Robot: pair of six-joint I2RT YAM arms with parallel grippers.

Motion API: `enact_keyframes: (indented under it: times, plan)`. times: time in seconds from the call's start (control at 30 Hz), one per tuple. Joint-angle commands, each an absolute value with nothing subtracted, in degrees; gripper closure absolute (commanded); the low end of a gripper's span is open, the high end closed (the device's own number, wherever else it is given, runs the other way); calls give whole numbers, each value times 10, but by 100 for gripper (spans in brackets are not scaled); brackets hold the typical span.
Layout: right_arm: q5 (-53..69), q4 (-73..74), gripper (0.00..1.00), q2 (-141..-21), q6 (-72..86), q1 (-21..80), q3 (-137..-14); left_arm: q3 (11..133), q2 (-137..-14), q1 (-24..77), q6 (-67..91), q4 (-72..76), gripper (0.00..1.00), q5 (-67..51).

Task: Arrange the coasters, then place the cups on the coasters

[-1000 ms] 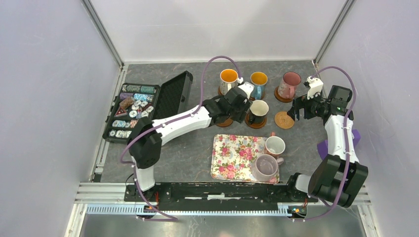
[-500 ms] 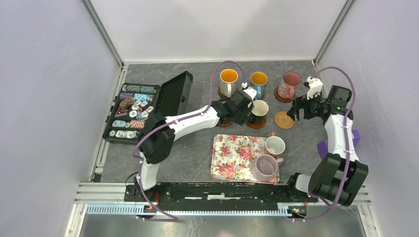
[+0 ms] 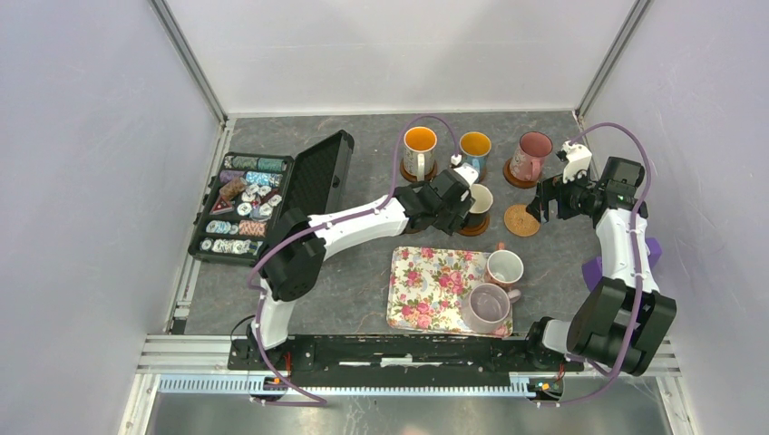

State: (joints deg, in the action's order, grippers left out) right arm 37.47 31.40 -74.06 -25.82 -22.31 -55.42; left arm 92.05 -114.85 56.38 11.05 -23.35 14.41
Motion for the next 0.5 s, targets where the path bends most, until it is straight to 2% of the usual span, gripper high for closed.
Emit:
enact_keyframes:
  times: [0.0, 0.47]
  plan:
    - [382, 308, 2, -742, -258, -227, -570, 954, -1164, 569, 126, -235, 30, 135]
    - [391, 320, 2, -742, -281, -228, -575, 975, -1178, 573, 132, -236, 27, 127]
